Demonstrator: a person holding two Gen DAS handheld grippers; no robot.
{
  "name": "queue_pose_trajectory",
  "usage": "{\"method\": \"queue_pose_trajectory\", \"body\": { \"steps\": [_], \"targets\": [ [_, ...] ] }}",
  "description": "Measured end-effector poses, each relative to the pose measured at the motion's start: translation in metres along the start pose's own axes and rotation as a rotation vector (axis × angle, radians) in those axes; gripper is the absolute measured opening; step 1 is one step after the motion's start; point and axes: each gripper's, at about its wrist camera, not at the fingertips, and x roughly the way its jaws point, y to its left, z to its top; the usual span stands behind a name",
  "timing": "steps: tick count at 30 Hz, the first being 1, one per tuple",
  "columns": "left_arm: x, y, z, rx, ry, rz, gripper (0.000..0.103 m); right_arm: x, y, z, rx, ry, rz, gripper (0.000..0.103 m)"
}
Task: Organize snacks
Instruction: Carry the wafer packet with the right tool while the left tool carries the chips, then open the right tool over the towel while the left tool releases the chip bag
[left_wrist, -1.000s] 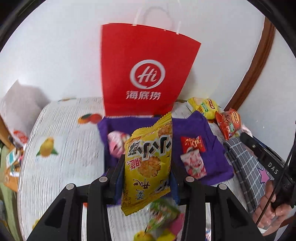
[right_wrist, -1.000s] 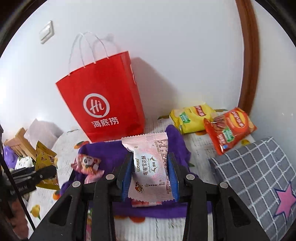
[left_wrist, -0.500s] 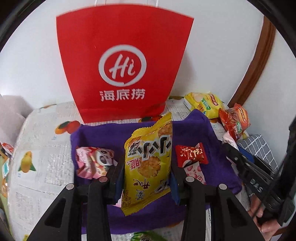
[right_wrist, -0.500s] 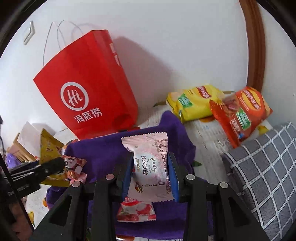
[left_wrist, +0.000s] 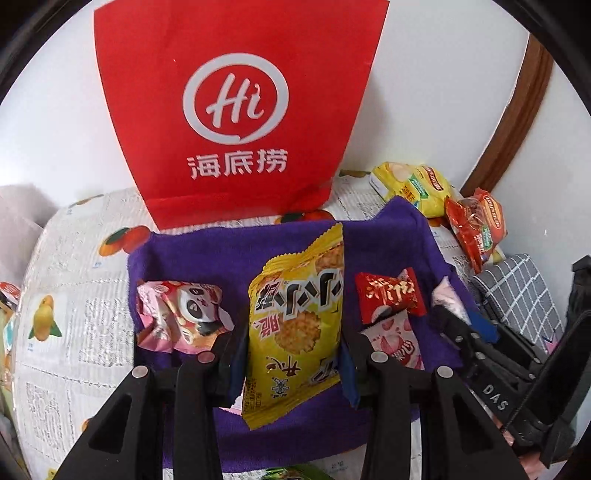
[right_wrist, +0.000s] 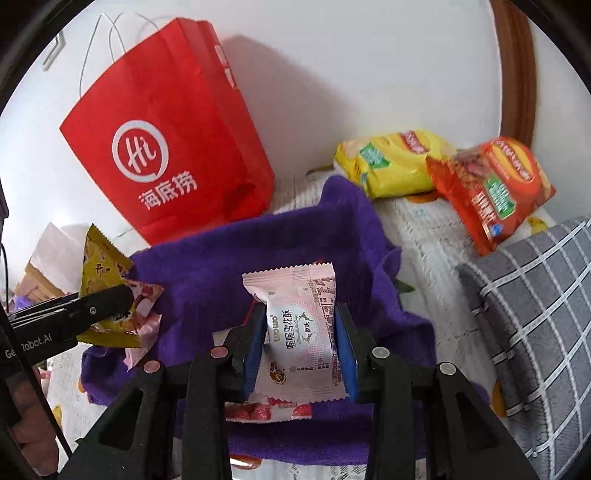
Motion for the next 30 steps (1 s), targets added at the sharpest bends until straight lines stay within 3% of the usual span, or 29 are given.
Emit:
{"method": "queue_pose_trajectory", "body": {
  "steps": [12, 30],
  "targets": [
    [0.0, -0.006, -0.003, 0.012, 0.013, -0.007, 0.039, 0.022, -0.001, -0.001, -0.02, 0.08, -0.079, 0.037],
    [0.001, -0.013, -0.005, 0.029, 0.04, -0.016, 0.039, 0.029, 0.002, -0.002, -0.05, 0.11, -0.081, 0.039]
  ]
}}
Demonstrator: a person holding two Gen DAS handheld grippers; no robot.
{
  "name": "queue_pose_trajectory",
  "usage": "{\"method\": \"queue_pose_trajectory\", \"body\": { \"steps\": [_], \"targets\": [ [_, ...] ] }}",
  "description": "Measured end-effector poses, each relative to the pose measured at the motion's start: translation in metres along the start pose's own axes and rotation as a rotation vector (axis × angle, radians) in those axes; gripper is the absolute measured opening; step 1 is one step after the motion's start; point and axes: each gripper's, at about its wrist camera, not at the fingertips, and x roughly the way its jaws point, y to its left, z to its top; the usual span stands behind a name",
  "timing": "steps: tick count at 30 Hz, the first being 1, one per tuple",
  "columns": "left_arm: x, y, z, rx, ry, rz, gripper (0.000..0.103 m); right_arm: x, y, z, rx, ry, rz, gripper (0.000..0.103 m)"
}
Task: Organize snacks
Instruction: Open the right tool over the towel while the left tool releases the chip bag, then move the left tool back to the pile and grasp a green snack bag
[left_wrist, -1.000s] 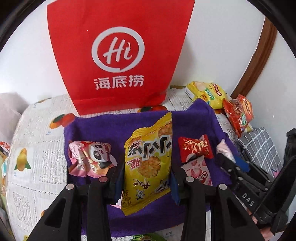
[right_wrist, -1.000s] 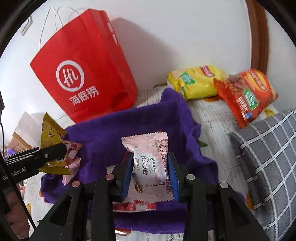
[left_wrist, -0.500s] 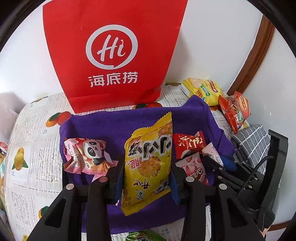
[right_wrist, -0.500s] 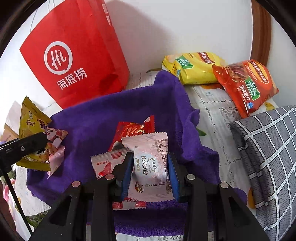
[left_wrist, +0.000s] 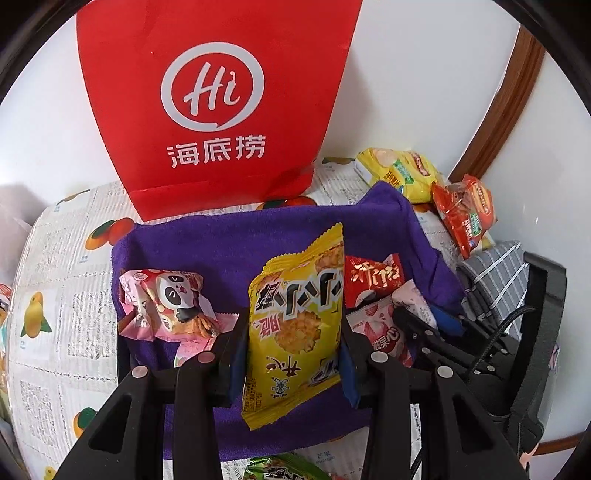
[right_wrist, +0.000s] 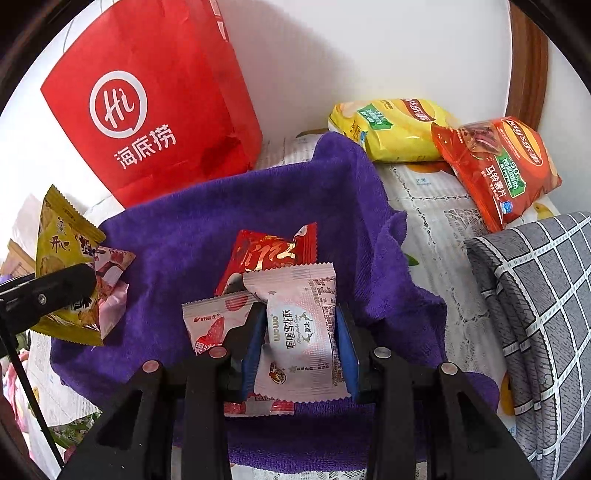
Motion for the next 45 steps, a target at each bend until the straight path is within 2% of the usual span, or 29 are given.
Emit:
{"method": "queue_pose_trajectory", "body": {
  "steps": [6, 11, 16, 18, 30, 31, 32, 34, 39, 45],
  "targets": [
    [0.009, -0.001, -0.002, 0.009, 0.032, 0.021, 0.039, 0.0, 0.004, 0.0, -0.024, 0.004, 0.01, 0.04],
    [0.016, -0.003, -0.004, 0.012, 0.054, 0.023, 0.039, -0.003, 0.008, 0.0, -0.046, -0.01, -0.015, 0.041],
    [0.021, -0.003, -0.006, 0.015, 0.071, 0.025, 0.041, -0.009, 0.008, 0.001, -0.037, -0.045, -0.02, 0.057],
    [0.023, -0.003, -0.007, 0.009, 0.082, 0.025, 0.041, -0.012, 0.007, 0.002, -0.033, -0.064, -0.031, 0.06],
    [0.027, -0.004, -0.007, 0.003, 0.114, 0.01, 0.042, -0.019, 0.01, 0.003, -0.031, -0.102, -0.023, 0.062],
    [0.027, -0.004, -0.007, 0.003, 0.112, 0.003, 0.047, -0.019, 0.01, 0.004, -0.028, -0.101, -0.025, 0.062],
    [0.026, -0.004, -0.006, 0.003, 0.107, -0.007, 0.055, -0.018, 0.009, 0.004, -0.024, -0.101, -0.033, 0.062],
    [0.021, -0.004, -0.005, 0.0, 0.088, -0.01, 0.062, -0.018, 0.007, 0.004, -0.012, -0.102, -0.039, 0.062],
    [0.009, -0.007, -0.003, 0.013, 0.052, -0.009, 0.064, -0.021, 0.001, 0.006, 0.018, -0.107, -0.028, 0.062],
    [-0.003, -0.007, -0.001, 0.011, 0.047, -0.013, 0.064, -0.027, 0.003, 0.007, 0.019, -0.125, -0.026, 0.062]
  ]
}}
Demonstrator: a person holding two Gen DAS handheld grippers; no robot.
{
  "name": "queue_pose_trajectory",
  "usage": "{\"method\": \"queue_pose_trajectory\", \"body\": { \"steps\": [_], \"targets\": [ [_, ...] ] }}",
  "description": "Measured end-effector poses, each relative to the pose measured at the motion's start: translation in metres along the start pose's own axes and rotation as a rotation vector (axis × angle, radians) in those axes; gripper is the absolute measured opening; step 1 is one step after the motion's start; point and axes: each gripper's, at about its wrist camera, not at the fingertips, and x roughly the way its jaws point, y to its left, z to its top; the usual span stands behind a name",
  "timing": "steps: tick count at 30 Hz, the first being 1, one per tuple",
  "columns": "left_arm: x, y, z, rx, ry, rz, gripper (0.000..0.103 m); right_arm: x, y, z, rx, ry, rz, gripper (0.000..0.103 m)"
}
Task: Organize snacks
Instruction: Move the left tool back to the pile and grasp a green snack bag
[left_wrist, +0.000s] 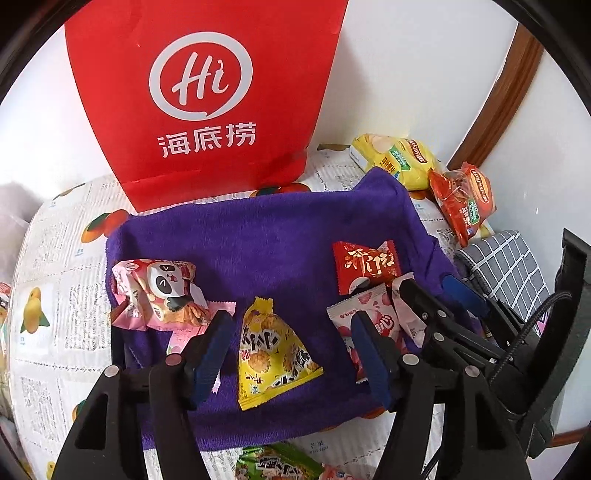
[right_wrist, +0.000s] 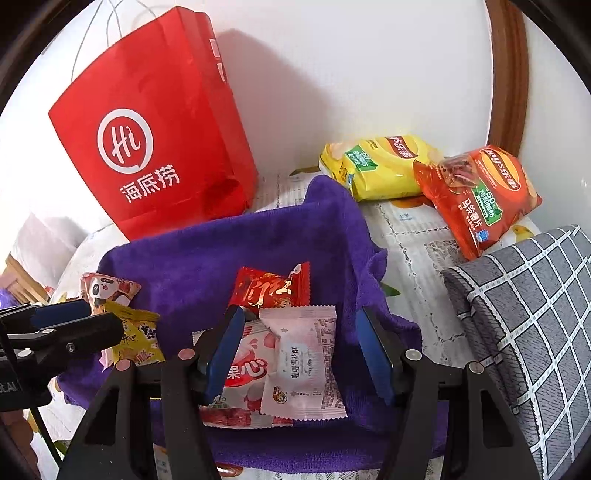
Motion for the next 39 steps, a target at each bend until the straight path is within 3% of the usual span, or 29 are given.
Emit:
{"method": "queue_pose_trajectory", "body": {
  "steps": [8, 20, 30, 34, 39],
  "targets": [
    [-0.031, -0.002, -0.022, -0.003, -0.015, -0.029, 0.064, -0.009, -0.003, 0.001, 0.0, -0.028, -0.018, 0.062],
    [-0.056, 0.042, -0.107, -0.085, 0.023, -0.024, 0.064, -0.021, -0.009, -0.01, 0.037, -0.054, 0.019, 0.062],
    [-0.034, 0.047, -0.123, -0.096, 0.069, -0.077, 0.064, -0.021, -0.005, -0.019, 0.024, -0.037, 0.025, 0.062],
    [-0.013, 0.04, -0.121, -0.103, 0.125, -0.103, 0.064, -0.021, -0.008, -0.017, 0.049, -0.029, 0.046, 0.062],
    [0.002, 0.032, -0.12, -0.112, 0.123, -0.13, 0.065, -0.032, -0.009, -0.015, 0.054, -0.055, 0.058, 0.062]
  ]
}}
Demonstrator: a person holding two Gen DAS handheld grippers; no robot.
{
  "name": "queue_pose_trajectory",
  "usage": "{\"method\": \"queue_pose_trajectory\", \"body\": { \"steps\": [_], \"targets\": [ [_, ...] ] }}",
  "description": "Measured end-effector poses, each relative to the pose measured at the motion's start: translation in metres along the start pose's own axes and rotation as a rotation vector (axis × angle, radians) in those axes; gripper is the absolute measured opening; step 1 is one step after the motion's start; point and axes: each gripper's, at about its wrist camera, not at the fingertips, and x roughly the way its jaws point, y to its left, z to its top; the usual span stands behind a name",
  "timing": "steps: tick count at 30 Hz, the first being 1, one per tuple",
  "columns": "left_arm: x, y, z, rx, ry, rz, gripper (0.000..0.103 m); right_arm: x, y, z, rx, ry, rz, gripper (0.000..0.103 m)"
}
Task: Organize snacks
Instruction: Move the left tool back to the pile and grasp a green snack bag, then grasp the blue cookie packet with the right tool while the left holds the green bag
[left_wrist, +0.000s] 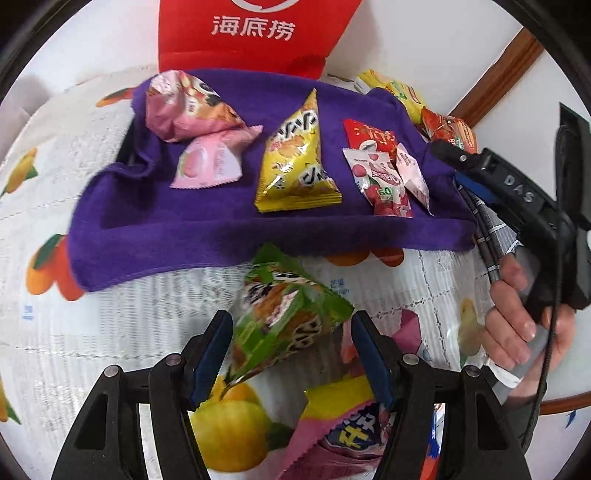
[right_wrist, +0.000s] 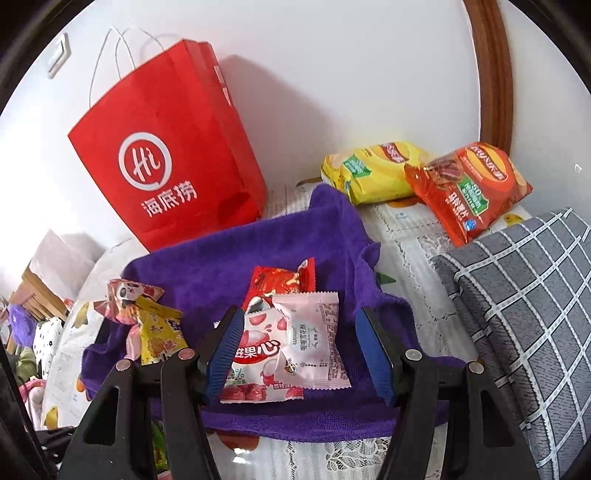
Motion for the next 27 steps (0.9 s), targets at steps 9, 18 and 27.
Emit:
{"method": "queue_pose_trajectory", "body": {
  "steps": [9, 18, 27],
  "targets": [
    [-0.002, 0.011, -0.005, -0.012, -0.037, -0.006, 0.042, -0.011, 0.011, -0.005, -0.023, -0.006, 0.033, 0.062],
    [-0.053, 0.04, -0.019, -0.034, -0.139, 0.098, 0.041, -0.049, 0.026, -0.054, -0.065, 0.1, 0.114, 0.062],
    [-0.074, 0.063, -0.042, -0.054, -0.161, 0.096, 0.041, -0.111, 0.041, -0.138, -0.106, 0.198, 0.084, 0.062]
  ]
}}
